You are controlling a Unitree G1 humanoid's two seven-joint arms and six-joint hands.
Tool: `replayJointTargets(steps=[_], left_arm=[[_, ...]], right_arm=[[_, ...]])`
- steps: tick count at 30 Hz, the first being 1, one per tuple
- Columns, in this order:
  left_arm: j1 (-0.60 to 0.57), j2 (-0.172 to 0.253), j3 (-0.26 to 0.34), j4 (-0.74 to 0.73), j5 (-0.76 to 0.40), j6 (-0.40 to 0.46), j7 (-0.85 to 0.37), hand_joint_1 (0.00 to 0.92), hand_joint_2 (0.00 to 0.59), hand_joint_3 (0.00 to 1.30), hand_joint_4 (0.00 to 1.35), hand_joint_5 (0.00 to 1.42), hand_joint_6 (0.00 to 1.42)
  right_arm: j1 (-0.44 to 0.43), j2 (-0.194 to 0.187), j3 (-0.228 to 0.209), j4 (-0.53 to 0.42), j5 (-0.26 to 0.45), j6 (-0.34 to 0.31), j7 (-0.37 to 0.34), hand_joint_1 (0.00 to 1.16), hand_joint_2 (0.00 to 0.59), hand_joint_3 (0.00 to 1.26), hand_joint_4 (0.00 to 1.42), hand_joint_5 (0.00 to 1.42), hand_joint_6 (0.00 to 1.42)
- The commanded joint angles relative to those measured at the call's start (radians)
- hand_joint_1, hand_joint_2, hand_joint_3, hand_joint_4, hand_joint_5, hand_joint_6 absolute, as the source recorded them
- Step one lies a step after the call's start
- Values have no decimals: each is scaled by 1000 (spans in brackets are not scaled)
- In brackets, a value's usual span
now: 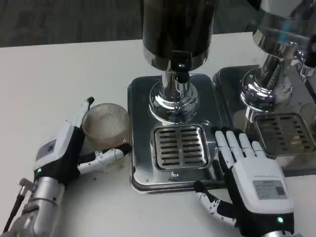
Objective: Grasp the cup under the faucet to collect the drink, then remove the cup.
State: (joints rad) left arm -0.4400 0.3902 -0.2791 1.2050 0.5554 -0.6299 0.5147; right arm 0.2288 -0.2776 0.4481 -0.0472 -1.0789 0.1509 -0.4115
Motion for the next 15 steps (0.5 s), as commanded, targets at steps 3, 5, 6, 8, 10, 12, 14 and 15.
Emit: replayJointTargets(steps=[3,5,6,8,10,12,14,15], left_arm=[[-4,-8,-9,20,-4,13,12,289,34,34,77,379,596],[-4,-10,-11,21,-3,11,28,320,42,128,179,468,697],[-4,-10,-13,21,-1,9,39,340,49,189,241,497,727],[-4,-8,-26,18,16,8,75,375,58,292,329,550,798],[-3,-7,-37,16,25,8,106,395,64,358,387,596,863],[-1,-7,-44,14,30,5,134,431,66,429,469,663,920],[4,-8,-49,10,35,2,173,437,70,471,500,713,945],[9,-8,-51,4,39,1,205,438,70,486,526,735,963]], right_arm=[[-12,0,0,0,-2,0,-10,440,348,0,0,0,45],[-17,-1,-1,4,0,-1,-8,440,349,0,0,0,46],[-18,-2,-2,5,1,-1,-7,446,344,0,0,0,56],[-17,-1,-2,5,2,2,-5,449,343,0,0,0,60],[-14,-2,-3,3,2,3,-5,451,343,0,0,0,60],[-11,-3,-4,0,2,5,-4,452,342,0,0,0,61],[-9,-3,-4,-3,2,7,-2,453,342,0,0,0,63],[-9,-3,-5,-4,3,7,-1,459,347,0,0,0,73]])
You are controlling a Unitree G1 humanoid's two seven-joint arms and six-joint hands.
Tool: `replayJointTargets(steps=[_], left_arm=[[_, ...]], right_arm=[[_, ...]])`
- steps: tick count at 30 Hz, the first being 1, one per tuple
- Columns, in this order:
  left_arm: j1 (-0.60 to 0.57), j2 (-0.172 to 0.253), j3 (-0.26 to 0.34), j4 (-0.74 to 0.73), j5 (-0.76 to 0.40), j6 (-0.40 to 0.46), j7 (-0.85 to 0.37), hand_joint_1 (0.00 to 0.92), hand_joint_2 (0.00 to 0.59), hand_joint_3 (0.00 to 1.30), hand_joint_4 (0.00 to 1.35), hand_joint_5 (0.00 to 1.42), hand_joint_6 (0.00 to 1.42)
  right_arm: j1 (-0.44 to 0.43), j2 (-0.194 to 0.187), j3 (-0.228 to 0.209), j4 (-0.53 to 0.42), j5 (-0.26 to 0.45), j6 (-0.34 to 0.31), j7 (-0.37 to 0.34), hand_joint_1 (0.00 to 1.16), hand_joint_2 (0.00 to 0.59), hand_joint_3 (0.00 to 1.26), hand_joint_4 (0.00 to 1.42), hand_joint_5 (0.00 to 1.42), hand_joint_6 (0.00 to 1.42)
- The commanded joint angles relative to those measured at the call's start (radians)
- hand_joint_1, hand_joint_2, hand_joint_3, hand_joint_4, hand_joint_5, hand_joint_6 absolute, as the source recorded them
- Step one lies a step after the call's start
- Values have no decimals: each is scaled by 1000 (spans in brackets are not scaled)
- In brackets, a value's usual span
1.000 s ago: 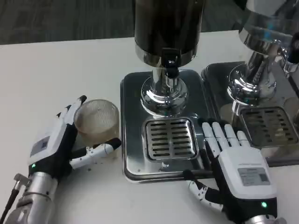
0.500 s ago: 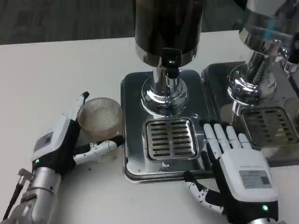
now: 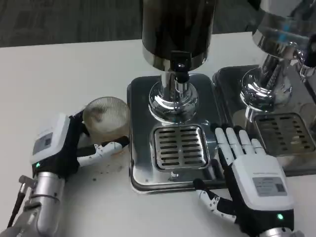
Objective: Grasp the cup under the faucet to collect the drink, then remove the cup.
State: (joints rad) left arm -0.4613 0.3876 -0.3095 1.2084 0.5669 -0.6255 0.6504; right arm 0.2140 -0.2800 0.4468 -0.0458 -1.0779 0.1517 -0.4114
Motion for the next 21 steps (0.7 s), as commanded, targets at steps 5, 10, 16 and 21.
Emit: replayJointTargets(steps=[5,10,16,21], left_arm=[[42,-7,-29,-13,46,-4,168,456,79,605,654,857,1099],[47,-10,-28,-17,46,-6,211,459,80,659,717,918,1148],[40,-2,-48,-38,86,-6,262,459,79,664,719,923,1153],[39,-2,-50,-53,85,-12,286,464,84,675,719,927,1177]], right_arm=[[5,-4,-4,-7,3,5,4,465,349,0,0,0,78],[1,-6,-3,-7,2,4,6,469,348,0,0,0,79],[-3,-11,-7,-7,5,0,10,471,349,0,0,0,81],[-4,-13,-7,-8,6,0,13,471,349,0,0,0,82]])
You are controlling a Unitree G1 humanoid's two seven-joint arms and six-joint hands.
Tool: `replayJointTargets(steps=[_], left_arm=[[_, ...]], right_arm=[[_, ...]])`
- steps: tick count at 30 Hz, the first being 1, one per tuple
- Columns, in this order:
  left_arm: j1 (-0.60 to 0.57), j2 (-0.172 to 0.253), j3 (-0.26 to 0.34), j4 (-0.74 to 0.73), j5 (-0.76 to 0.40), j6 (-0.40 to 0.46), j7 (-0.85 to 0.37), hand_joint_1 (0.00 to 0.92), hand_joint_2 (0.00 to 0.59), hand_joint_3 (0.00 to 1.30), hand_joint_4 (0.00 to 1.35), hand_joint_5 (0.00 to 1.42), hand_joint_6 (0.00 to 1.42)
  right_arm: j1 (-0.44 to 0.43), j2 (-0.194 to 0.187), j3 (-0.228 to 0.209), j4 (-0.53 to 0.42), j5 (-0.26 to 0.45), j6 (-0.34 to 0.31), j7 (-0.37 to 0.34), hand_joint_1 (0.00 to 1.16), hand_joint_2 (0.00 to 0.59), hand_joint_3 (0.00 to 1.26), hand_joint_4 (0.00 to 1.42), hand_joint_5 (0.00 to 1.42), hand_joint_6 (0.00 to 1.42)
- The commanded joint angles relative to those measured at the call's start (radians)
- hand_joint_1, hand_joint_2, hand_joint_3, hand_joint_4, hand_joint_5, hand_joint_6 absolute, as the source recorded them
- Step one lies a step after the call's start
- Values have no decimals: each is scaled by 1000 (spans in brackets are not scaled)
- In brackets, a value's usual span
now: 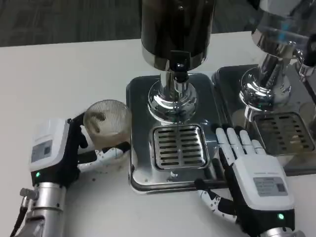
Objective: Grasp the cup under the faucet to collect the drink, then remove the cup.
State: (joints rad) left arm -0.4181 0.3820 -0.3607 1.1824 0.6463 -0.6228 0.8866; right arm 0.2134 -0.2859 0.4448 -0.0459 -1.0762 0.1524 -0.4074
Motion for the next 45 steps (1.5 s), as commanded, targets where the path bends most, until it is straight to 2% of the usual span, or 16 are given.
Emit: replayJointTargets(steps=[1,12,22,34,36,38,45], left_arm=[[-3,4,2,-36,6,-19,58,464,84,675,719,927,1178],[16,7,-5,-128,31,-53,118,466,84,676,719,927,1186],[29,-5,-10,-198,41,-80,81,463,77,676,719,927,1192],[12,-51,-53,-152,47,-74,-10,459,76,676,709,926,1195],[-14,-55,-85,-131,80,-62,-12,458,75,676,709,926,1199],[-42,-58,-111,-110,110,-53,-13,458,75,676,709,926,1200],[-111,-107,-126,-32,109,-31,-41,479,71,683,719,943,1204]], right_arm=[[-2,-7,-6,-8,5,0,9,471,349,0,0,0,82],[5,-6,-6,-12,8,-2,3,466,344,0,0,0,82],[2,-2,-8,-9,13,-4,-3,463,342,0,0,0,82],[35,9,-7,-46,-3,17,-9,463,342,0,0,0,82],[42,9,-6,-55,-4,21,-6,463,342,0,0,0,82],[37,0,-4,-62,-7,18,8,463,342,0,0,0,82],[12,-25,-14,-89,-13,11,44,463,342,0,0,0,82]])
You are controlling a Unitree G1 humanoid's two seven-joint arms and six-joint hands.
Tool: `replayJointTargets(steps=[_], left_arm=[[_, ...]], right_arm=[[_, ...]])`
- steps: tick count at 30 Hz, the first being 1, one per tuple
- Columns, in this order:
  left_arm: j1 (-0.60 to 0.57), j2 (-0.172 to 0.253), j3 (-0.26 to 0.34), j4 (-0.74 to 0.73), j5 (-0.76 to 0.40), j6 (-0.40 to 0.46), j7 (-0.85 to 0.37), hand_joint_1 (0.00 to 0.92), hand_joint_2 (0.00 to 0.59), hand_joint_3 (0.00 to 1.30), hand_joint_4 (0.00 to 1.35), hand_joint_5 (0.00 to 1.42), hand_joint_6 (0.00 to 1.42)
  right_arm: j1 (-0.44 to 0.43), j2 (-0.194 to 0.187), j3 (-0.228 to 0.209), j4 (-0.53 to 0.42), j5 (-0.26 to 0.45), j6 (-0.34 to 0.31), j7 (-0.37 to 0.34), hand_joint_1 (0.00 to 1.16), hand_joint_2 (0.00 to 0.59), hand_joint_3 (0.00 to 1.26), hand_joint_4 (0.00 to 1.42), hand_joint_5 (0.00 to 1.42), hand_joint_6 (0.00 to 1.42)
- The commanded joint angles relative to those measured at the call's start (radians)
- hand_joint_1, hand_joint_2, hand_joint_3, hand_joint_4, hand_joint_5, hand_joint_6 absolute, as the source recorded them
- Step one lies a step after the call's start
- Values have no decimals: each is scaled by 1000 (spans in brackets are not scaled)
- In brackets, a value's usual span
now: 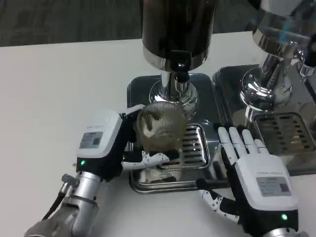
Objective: Grasp the cup under the faucet to collect the drink, then remove the cup.
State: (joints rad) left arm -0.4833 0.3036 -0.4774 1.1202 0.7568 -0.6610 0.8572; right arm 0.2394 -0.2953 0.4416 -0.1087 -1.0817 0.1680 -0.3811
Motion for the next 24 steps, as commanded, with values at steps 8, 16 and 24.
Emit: replayJointTargets(steps=[8,16,24], left_arm=[[-90,-91,-26,92,-7,58,-54,513,60,691,737,955,1221],[-117,-130,-31,115,-11,89,-83,533,53,691,738,966,1221],[-124,-124,-26,114,-19,95,-83,505,41,654,692,926,1185]], right_arm=[[-6,-15,-15,-39,-5,1,21,467,347,0,0,0,82],[20,-7,-19,-56,-8,17,16,470,349,0,0,0,82],[31,-3,-19,-60,-8,25,14,471,349,0,0,0,82]])
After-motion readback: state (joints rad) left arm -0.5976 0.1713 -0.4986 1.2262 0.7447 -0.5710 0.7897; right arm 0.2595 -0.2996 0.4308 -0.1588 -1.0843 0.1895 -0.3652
